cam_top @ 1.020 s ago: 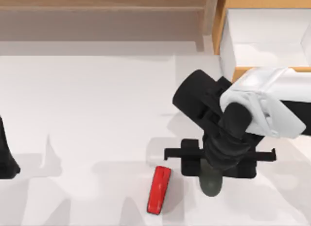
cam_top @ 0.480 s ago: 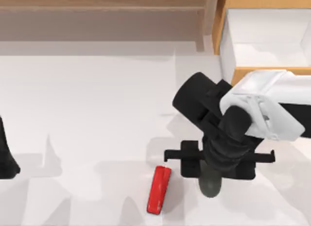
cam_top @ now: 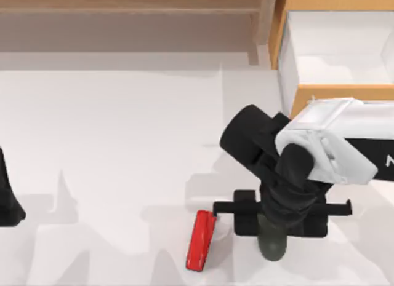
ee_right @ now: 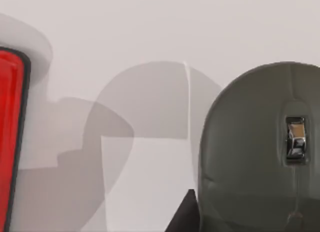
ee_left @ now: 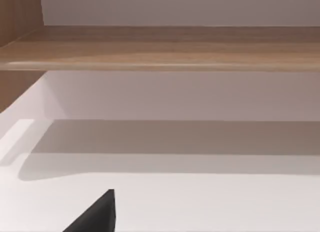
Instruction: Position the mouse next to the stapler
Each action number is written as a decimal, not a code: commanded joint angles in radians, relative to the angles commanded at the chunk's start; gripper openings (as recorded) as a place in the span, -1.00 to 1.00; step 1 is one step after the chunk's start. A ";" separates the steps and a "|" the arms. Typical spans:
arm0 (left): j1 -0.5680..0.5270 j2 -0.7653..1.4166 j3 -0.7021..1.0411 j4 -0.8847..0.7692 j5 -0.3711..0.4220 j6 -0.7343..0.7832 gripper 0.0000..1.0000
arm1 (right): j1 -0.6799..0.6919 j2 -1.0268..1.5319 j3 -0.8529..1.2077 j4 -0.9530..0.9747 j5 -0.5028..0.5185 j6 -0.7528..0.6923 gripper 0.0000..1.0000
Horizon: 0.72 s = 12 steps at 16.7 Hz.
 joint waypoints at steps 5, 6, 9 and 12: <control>0.000 0.000 0.000 0.000 0.000 0.000 1.00 | 0.000 0.000 0.000 0.000 0.000 0.000 -0.25; 0.000 0.000 0.000 0.000 0.000 0.000 1.00 | 0.000 0.000 0.000 0.000 0.000 0.000 -0.10; 0.000 0.000 0.000 0.000 0.000 0.000 1.00 | 0.000 0.000 0.000 0.000 0.000 0.000 0.36; 0.000 0.000 0.000 0.000 0.000 0.000 1.00 | 0.000 0.000 0.000 0.000 0.000 0.000 0.81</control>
